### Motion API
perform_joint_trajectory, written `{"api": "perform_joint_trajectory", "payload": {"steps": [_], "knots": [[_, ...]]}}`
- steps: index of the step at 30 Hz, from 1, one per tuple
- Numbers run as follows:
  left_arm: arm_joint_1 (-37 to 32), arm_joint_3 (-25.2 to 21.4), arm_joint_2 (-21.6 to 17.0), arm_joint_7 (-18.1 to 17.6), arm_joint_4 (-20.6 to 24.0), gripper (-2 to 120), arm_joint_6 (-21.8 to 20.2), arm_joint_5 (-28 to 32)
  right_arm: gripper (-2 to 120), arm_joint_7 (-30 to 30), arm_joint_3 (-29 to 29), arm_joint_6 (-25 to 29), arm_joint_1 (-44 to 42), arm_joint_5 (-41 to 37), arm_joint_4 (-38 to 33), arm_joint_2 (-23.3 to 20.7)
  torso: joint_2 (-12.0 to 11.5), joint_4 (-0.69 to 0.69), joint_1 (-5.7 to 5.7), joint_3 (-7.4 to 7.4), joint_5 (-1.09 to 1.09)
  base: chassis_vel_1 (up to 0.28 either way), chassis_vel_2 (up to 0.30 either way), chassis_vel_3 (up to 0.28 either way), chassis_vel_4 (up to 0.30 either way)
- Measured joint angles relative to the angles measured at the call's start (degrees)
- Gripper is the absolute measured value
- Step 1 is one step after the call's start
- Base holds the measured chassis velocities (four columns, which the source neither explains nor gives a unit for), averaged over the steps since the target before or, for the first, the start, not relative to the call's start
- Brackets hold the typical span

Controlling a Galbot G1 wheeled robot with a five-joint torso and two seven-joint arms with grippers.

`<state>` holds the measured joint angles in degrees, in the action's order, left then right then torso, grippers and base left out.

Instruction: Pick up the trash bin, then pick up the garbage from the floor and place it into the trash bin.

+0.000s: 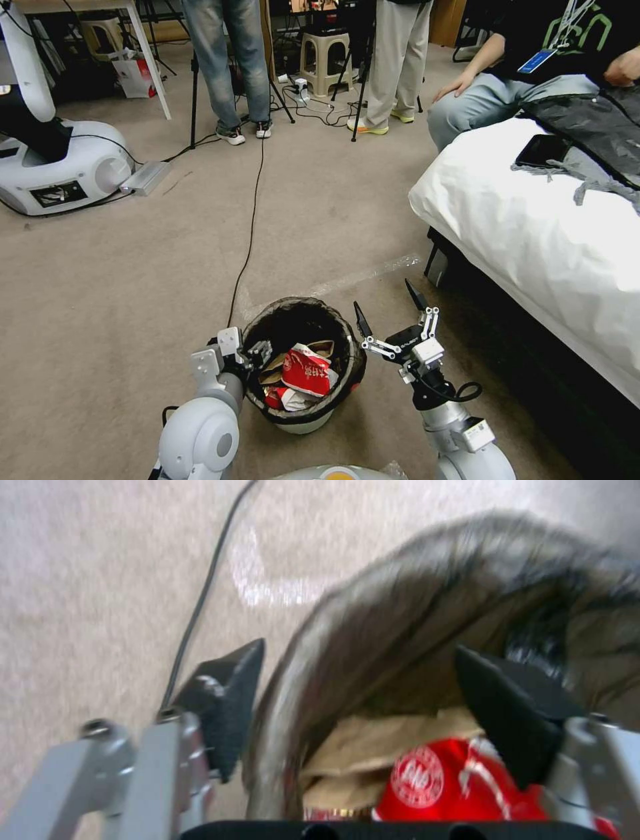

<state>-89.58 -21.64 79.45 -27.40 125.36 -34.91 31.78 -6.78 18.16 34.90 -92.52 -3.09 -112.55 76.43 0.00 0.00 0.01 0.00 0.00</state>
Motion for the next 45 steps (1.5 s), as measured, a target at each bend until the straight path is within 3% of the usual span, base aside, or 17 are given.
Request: {"api": "perform_joint_trajectory", "payload": {"steps": [6,7,11,13,15,16,19,21,23,25,27,33,45], "knots": [[-0.3,0.0,-0.3,2.0,0.9,93,4.4,-2.5,100,0.4,0.0,0.3,0.1,0.4,0.0,0.0,0.0,0.00,0.00,0.00,0.00,0.000,0.000,0.000,0.000],[-0.3,0.0,-0.3,3.0,1.2,97,6.8,-3.6,100,0.5,0.0,0.4,0.0,0.6,0.0,0.1,0.0,0.00,0.00,0.00,0.00,0.000,0.000,0.000,0.000],[-1.1,-0.2,-0.4,5.4,1.5,100,13.8,-9.1,100,2.5,-0.2,0.2,0.0,1.3,0.0,0.3,0.0,-0.01,0.00,0.00,0.00,0.000,0.000,0.000,0.000],[-1.4,-0.2,-0.3,5.8,1.5,100,15.0,-10.5,100,3.1,-0.2,0.0,0.1,1.5,0.0,0.4,0.0,0.00,-0.01,0.00,0.00,0.000,0.000,0.000,0.000],[-3.3,-0.2,0.4,7.6,1.4,100,20.6,-17.5,100,7.3,-0.3,-1.5,0.2,2.6,-0.2,0.8,0.0,0.01,0.00,0.00,0.00,0.000,0.000,0.000,0.000],[-3.3,-0.2,0.4,7.6,1.4,100,20.6,-17.5,100,7.3,-0.3,-1.5,0.2,2.6,-0.2,0.8,0.0,0.01,0.00,0.00,0.00,0.000,0.000,0.000,0.000],[-6.7,-0.2,2.1,9.5,-0.1,100,29.2,-26.8,100,10.8,-0.3,-3.8,0.2,3.7,-0.9,1.4,0.0,0.01,0.00,0.00,0.00,0.000,0.000,0.000,0.000],[-7.2,-0.2,2.3,9.9,-0.4,100,31.0,-28.2,100,11.0,-0.3,-4.0,0.1,3.8,-1.0,1.4,0.0,0.01,0.00,0.00,0.01,0.000,0.000,0.000,0.000],[-8.3,-0.2,3.3,10.4,-3.4,100,39.5,-32.9,100,11.7,-0.3,-4.8,0.1,4.1,-1.0,1.8,0.0,0.00,0.00,0.00,0.00,0.000,0.000,0.000,0.000],[-8.4,-0.1,3.4,10.4,-3.8,100,40.4,-33.2,100,11.8,-0.4,-4.8,0.1,4.1,-1.0,1.8,0.0,0.00,0.00,0.00,0.00,0.000,0.000,0.000,0.000],[-8.8,-0.1,3.8,9.6,-6.0,100,44.6,-34.4,100,12.0,-0.5,-5.4,0.2,4.3,-1.2,2.2,0.0,0.00,0.00,0.00,0.00,0.000,0.000,0.000,0.000],[-9.7,-0.3,4.0,9.2,-7.5,100,48.2,-36.9,100,12.4,-0.5,-6.2,0.2,4.6,-1.6,2.3,0.0,0.00,0.00,0.00,0.00,0.000,0.000,0.000,0.000],[-9.8,-0.3,4.0,9.0,-7.6,100,48.1,-36.8,100,12.5,-0.4,-6.4,0.2,4.7,-1.7,2.3,0.0,0.00,-0.01,0.00,0.00,0.000,0.000,0.000,0.000]]}}
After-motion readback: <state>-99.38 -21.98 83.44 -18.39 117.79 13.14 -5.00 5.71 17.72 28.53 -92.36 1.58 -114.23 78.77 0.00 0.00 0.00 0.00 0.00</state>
